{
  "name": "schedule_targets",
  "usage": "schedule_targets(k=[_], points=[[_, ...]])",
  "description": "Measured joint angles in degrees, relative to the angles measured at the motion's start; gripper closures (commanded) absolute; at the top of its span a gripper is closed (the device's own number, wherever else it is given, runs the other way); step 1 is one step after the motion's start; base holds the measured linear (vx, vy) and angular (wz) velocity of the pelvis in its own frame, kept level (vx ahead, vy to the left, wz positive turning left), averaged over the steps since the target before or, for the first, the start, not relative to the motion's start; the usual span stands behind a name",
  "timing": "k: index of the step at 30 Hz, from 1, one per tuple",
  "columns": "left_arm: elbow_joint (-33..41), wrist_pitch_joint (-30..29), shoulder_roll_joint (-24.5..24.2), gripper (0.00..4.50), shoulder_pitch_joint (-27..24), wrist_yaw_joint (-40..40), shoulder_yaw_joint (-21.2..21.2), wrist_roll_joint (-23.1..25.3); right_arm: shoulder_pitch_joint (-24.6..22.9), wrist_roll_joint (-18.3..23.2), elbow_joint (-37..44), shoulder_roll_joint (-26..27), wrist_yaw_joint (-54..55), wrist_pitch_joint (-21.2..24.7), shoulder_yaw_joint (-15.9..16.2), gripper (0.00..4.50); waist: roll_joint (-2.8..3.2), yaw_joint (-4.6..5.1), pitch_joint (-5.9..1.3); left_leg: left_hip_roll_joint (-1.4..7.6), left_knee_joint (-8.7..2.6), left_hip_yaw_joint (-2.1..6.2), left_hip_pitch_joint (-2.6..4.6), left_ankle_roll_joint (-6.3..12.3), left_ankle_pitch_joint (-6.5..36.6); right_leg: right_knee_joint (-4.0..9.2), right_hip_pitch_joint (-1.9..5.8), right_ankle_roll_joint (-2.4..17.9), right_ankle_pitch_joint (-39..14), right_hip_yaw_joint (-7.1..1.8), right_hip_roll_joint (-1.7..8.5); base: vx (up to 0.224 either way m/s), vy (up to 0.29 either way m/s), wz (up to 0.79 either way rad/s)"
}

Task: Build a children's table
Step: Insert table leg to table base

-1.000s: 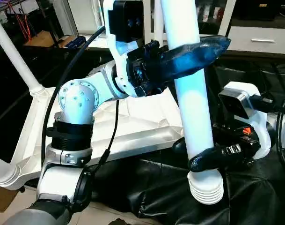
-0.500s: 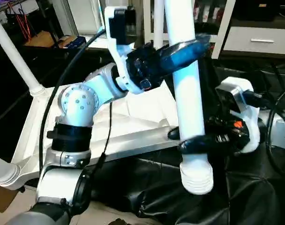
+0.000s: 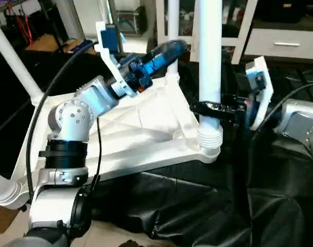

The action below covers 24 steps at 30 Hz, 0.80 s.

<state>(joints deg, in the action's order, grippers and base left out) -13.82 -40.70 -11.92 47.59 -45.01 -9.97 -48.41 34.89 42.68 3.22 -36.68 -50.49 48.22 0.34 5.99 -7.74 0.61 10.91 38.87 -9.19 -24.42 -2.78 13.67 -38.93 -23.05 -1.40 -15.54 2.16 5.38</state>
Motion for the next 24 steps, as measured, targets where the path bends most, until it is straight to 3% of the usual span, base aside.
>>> schedule_targets(k=[2,6,15,19,21,24], points=[[-2.34,0.46,-0.27,1.16,2.31,6.97,0.83,4.55,0.27,-2.49,0.04,-0.04,1.43,-0.31,0.96,2.66,-0.01,-0.21,0.01,0.0,0.07,0.1,-0.08,-0.02,-0.01,0.0,0.0,-0.02,0.01,0.03,-0.01,0.0,0.0,0.0],[-3.4,0.44,1.13,1.16,5.87,13.65,0.89,6.69,0.56,-5.09,0.08,0.01,4.11,-0.3,2.65,2.66,-0.01,-0.34,0.01,-0.02,0.11,0.11,-0.08,-0.03,-0.02,-0.02,0.01,-0.03,0.02,0.0,0.01,0.0,0.0,0.0],[-2.4,-0.68,2.85,1.16,6.05,15.54,2.03,7.77,0.56,-7.64,0.8,0.7,6.22,-0.24,3.56,2.66,-0.01,-0.25,0.01,0.01,0.06,0.14,-0.06,-0.04,-0.02,-0.05,-0.02,-0.04,0.02,0.06,-0.05,0.0,0.0,0.0],[-2.24,3.78,-0.4,1.16,2.98,15.98,8.05,16.02,0.35,-8.85,1.24,2.09,7.4,-1.75,3.64,2.66,0.0,-0.16,0.0,0.04,0.01,0.18,-0.04,-0.12,-0.07,-0.06,-0.02,-0.08,0.04,0.07,-0.07,0.0,0.0,0.0],[-2.14,7.6,-3.35,1.16,-0.43,16.73,12.44,22.49,-1.59,-10.69,1.46,4.4,10.22,-6.85,2.52,2.66,-0.03,-0.07,0.0,0.06,-0.02,0.21,-0.01,-0.15,-0.09,-0.05,0.0,-0.1,0.05,0.08,-0.09,0.0,0.0,0.0],[-1.01,11.9,-7.38,1.16,-6.77,16.37,17.08,28.96,-6.41,-11.78,1.5,9.66,15.37,-13.89,-2.36,2.66,-0.03,-0.01,0.02,0.06,0.0,0.21,-0.1,-0.16,-0.09,-0.05,-0.05,-0.17,0.05,0.08,-0.07,0.0,0.0,0.0]])
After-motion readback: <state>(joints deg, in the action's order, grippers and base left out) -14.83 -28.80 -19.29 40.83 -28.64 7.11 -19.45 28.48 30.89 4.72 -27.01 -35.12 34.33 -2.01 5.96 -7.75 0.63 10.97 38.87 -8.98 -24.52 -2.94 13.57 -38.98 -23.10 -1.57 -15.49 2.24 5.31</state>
